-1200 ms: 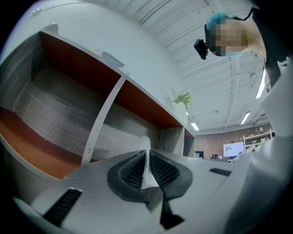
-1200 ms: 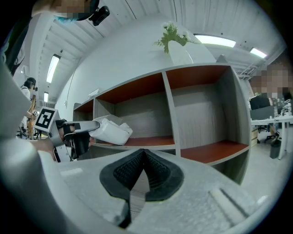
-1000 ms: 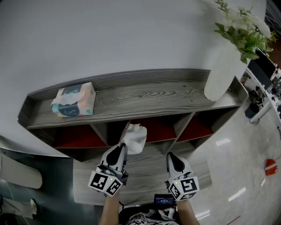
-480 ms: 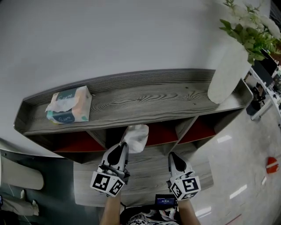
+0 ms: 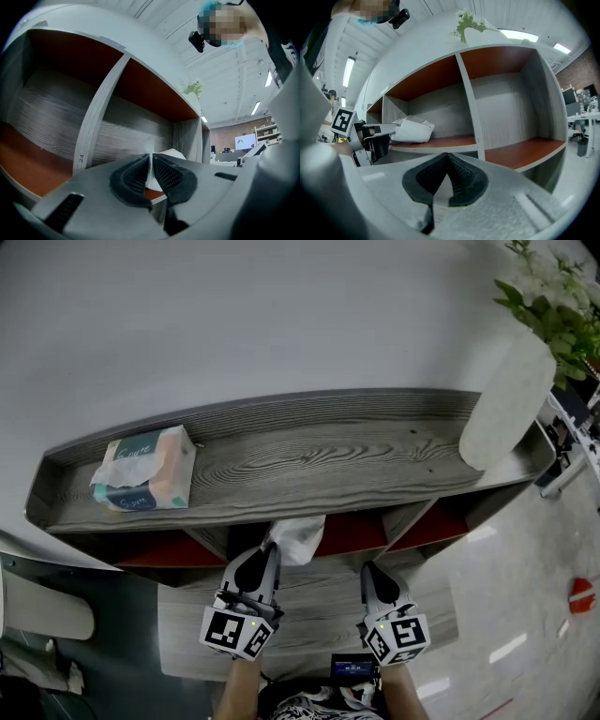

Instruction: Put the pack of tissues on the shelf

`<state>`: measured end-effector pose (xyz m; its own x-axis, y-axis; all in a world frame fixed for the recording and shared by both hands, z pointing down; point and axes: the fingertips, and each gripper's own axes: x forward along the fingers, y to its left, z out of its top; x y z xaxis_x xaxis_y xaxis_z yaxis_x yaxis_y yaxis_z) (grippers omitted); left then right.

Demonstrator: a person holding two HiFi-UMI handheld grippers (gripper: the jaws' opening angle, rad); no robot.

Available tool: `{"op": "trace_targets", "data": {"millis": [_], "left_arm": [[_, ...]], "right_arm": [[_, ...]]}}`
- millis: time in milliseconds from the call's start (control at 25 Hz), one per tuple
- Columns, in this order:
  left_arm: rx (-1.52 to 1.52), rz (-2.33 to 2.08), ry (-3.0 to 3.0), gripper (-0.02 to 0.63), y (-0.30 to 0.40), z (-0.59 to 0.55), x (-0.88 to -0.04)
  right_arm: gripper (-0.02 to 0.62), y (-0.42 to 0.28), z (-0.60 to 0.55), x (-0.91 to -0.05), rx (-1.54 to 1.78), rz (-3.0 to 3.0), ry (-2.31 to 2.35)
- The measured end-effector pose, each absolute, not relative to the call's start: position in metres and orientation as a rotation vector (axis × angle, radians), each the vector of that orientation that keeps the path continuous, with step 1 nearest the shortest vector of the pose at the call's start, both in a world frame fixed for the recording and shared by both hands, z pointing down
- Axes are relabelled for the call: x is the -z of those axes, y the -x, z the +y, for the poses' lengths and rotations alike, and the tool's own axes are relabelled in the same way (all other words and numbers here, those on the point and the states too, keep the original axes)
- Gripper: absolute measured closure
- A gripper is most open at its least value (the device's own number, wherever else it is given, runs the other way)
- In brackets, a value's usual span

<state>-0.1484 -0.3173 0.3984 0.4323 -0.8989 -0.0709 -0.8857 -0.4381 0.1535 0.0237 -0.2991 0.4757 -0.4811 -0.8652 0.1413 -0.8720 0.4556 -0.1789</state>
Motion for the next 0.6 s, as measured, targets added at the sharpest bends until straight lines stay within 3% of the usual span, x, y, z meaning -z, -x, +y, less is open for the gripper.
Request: {"op": "trace_targets", "data": {"millis": [600], "left_arm": [[-0.001,-1.69,-2.445,0.584,0.143,-0.332,-0.415]], "right_arm": [[0.591,-0.026,-0.298,-0.479,-0.371,-2.66,-1.58]]}}
